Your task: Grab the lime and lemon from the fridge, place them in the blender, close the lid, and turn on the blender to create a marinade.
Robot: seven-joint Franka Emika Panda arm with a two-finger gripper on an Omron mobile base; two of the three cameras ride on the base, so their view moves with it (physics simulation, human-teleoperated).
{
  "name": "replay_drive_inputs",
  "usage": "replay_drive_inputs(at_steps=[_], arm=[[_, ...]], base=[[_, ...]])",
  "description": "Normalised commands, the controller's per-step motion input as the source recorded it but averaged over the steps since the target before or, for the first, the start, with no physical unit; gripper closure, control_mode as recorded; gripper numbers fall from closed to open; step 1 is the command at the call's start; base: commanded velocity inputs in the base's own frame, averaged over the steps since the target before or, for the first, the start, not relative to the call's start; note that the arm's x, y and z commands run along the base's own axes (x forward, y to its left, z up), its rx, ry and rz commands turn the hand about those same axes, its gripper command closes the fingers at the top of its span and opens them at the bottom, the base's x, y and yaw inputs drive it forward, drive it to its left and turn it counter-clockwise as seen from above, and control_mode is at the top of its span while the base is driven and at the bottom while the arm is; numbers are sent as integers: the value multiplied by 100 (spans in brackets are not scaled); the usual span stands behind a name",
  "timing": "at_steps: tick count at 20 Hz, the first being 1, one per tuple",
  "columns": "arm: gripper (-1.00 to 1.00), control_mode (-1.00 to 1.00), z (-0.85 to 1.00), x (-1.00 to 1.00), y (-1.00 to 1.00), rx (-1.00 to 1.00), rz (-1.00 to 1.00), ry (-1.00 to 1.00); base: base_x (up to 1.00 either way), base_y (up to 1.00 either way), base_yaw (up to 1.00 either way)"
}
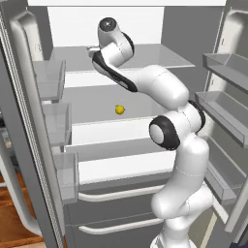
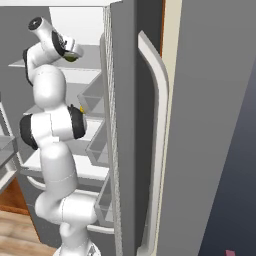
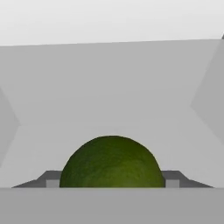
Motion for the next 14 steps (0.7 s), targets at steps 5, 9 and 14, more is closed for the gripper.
replay_drive_inputs(at_steps=[5, 9, 14], arm=[[100, -100, -72, -44, -5, 0, 0, -25], [100, -100, -80, -28, -27, 0, 0, -36], [100, -100, -9, -41, -39, 0, 0, -13]], base=[[0, 0, 0], [0, 0, 0], [0, 0, 0]])
